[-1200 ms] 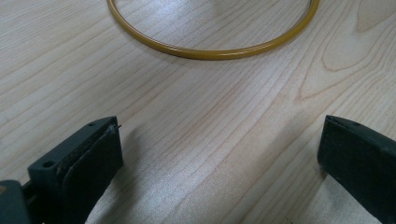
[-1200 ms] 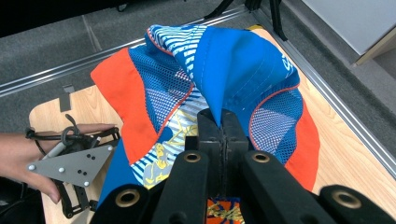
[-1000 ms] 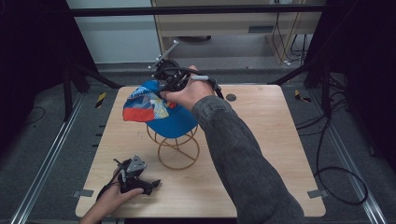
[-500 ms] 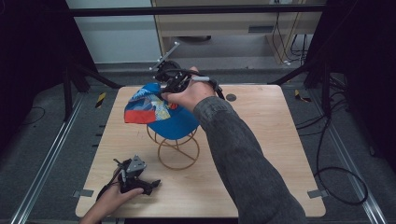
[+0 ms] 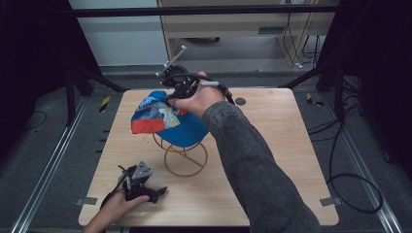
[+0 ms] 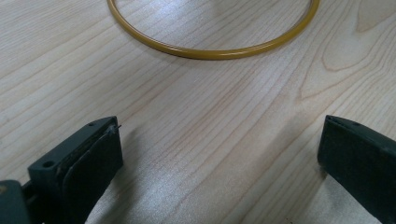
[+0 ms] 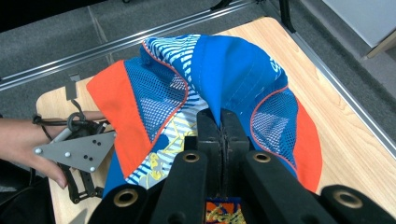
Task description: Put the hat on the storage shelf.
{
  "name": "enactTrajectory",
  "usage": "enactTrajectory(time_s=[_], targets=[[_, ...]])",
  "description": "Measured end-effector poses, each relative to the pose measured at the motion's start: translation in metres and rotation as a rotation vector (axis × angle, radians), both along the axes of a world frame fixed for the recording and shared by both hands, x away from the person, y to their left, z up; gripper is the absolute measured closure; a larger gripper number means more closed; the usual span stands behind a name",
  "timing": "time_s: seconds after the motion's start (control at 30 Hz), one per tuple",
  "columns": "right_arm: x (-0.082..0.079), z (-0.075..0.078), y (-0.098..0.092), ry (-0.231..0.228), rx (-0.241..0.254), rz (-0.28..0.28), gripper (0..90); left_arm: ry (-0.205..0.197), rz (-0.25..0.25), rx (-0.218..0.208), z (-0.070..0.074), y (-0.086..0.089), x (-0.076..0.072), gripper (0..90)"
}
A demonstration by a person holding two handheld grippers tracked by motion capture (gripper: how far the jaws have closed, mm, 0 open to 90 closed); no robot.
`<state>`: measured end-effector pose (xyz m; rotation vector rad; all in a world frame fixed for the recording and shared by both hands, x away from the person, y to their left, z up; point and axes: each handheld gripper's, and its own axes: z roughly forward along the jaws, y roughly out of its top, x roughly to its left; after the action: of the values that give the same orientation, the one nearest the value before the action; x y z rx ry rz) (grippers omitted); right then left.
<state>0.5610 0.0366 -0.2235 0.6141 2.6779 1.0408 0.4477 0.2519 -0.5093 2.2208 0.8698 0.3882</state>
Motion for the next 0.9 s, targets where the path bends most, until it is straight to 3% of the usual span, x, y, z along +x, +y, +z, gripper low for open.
enactTrajectory(time_s=[0.5,0.9], targets=[[-0.0002,-0.0042,0.0008,0.007,-0.011,0.005,86.9,0.000,0.000,0.000,0.0000,0.0000,0.0000,0.0],[-0.0003,-0.0058,-0.0019,0.005,-0.001,-0.006,77.9,0.000,0.001,0.000,0.0000,0.0000,-0.0001,0.0]])
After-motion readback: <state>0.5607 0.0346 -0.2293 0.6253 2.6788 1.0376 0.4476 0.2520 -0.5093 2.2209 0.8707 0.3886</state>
